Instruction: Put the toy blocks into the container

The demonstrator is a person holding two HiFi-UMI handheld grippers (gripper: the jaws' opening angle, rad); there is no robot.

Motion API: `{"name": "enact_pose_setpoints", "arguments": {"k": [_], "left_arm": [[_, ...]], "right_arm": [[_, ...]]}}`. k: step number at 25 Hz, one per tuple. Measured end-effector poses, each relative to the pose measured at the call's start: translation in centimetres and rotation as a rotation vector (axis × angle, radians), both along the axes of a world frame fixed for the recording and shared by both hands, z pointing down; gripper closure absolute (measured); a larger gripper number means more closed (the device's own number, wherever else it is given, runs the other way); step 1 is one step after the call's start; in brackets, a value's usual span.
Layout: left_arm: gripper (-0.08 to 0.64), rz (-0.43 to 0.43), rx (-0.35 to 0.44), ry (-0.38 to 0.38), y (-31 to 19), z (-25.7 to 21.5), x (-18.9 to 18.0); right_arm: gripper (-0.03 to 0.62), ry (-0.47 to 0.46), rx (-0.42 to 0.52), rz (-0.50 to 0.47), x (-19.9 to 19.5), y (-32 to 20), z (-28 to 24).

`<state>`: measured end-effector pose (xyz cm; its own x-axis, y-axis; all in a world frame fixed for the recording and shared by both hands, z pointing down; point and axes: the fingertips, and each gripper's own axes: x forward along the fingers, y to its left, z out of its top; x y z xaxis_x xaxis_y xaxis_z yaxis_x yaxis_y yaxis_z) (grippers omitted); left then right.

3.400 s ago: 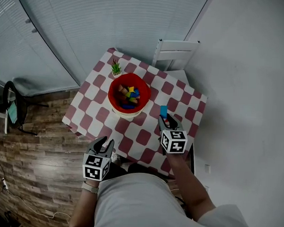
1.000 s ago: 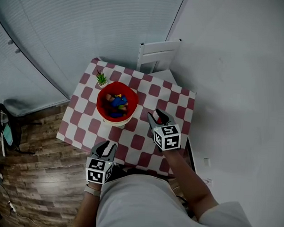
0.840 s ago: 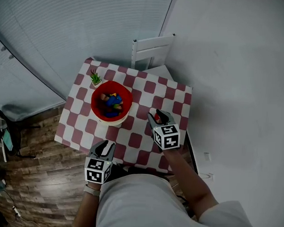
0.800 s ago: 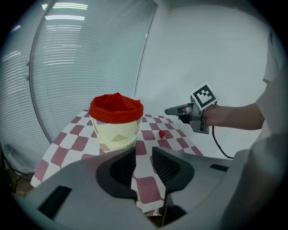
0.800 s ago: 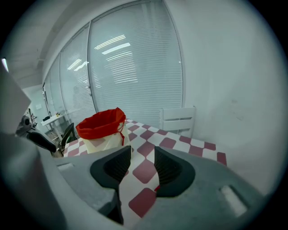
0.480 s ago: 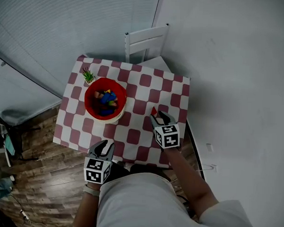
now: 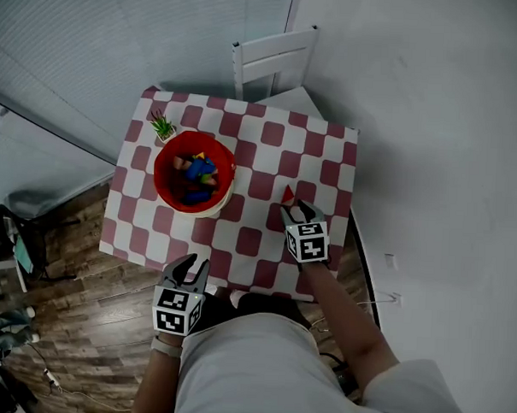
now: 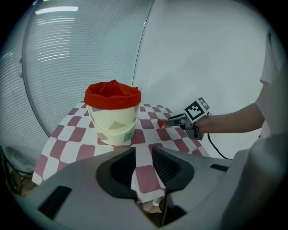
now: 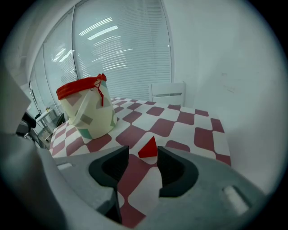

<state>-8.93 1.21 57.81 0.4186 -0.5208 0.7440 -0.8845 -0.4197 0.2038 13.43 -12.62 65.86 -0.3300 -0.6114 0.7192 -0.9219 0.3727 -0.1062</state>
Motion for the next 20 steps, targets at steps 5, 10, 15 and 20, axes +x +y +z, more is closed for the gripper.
{"name": "enact_pose_setpoints", "arguments": {"k": [5,10,15,20], "left_arm": [[0.456,-0.019,-0.024,-0.016,0.0,0.5,-0.8],[0.457,-0.041,-0.038,-0.024,-0.2,0.7,-1.1],[0.457,-0.056,-0.042,-0.043,-0.4,0.6,-1.4],[0.457,-0.079,-0.049,-0.066,-0.5,0.7,-2.2]], "right_arm": [[0.396,0.006,-0.035,0.005,0.1,-0.4,2.2],[0.382,0.012,-0.053,0.0,0.0,-1.2,3.7],[0.379,0.004,-0.064,0.016,0.0,-2.0,4.6],[0.379,0.013,-0.056,0.035,0.1,-2.4,4.9]]}}
